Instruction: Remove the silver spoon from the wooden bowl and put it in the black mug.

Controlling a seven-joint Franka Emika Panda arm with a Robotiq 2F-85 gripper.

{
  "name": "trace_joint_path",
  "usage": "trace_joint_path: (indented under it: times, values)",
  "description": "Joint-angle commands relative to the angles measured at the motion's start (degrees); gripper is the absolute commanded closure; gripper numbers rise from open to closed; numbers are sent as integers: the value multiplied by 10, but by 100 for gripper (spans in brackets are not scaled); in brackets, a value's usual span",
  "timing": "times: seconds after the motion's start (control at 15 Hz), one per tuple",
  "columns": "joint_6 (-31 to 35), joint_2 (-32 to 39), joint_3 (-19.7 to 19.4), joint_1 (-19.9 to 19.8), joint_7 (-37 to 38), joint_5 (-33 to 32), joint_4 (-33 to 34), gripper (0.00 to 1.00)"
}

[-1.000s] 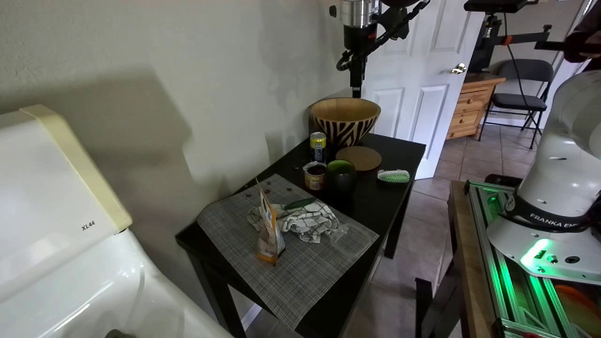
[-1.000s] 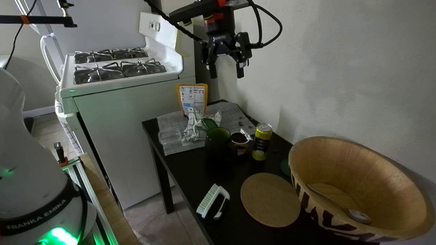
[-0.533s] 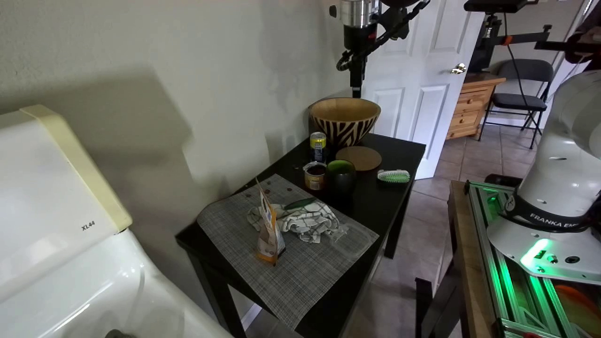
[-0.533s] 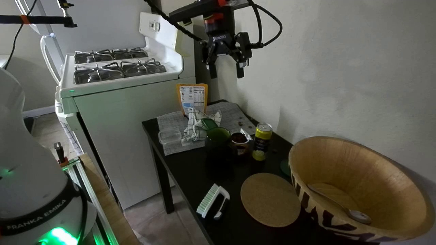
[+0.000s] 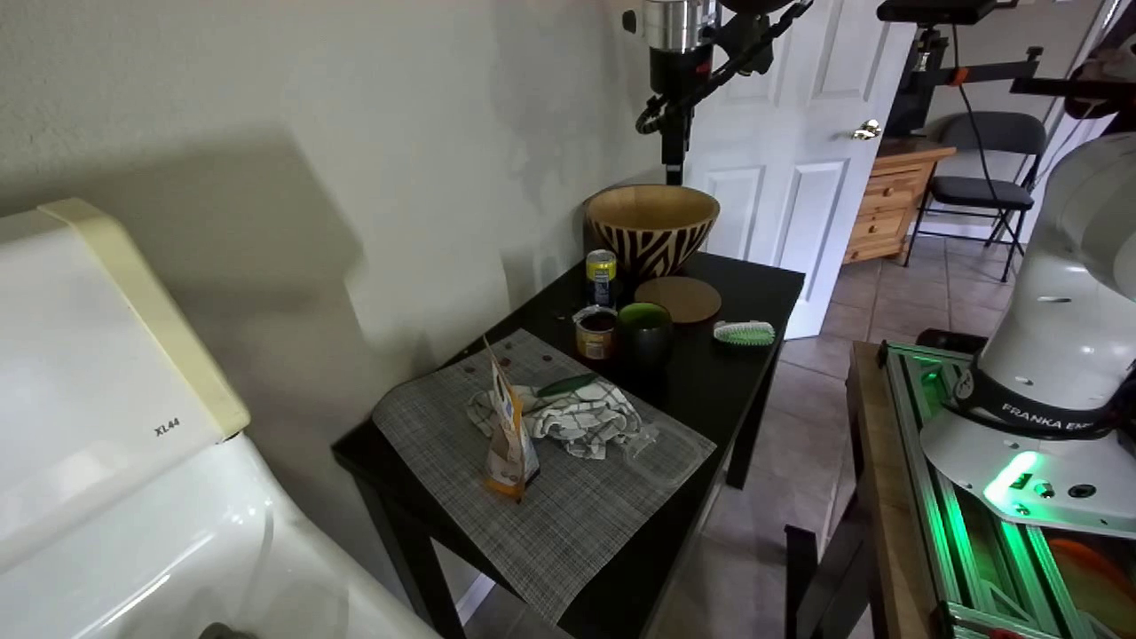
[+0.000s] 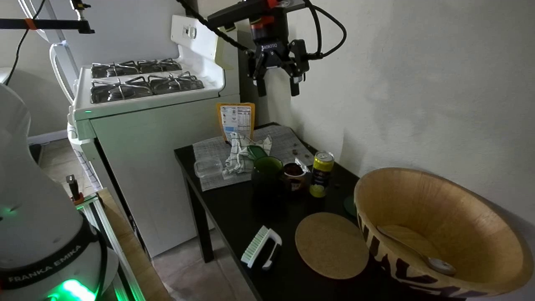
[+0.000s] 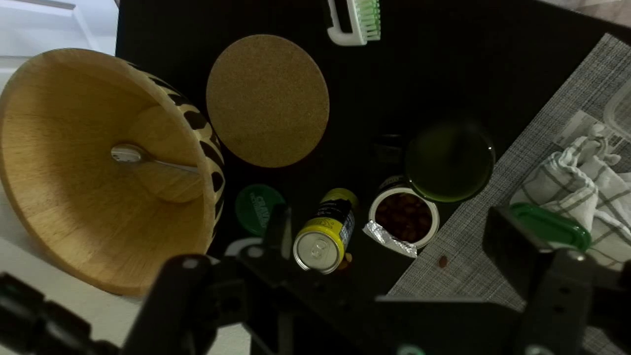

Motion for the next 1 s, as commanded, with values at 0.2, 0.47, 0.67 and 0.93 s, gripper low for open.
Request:
trace_joint_path:
  times: [0.2, 0.47, 0.67, 0.93]
  values:
    - [-2, 0, -8, 9, 3, -1, 1, 0]
    - [-2, 2, -15, 11, 5, 27, 8, 0]
    - [-2, 2, -15, 11, 5, 29, 9, 0]
    - [-2, 3, -15, 12, 6, 30, 9, 0]
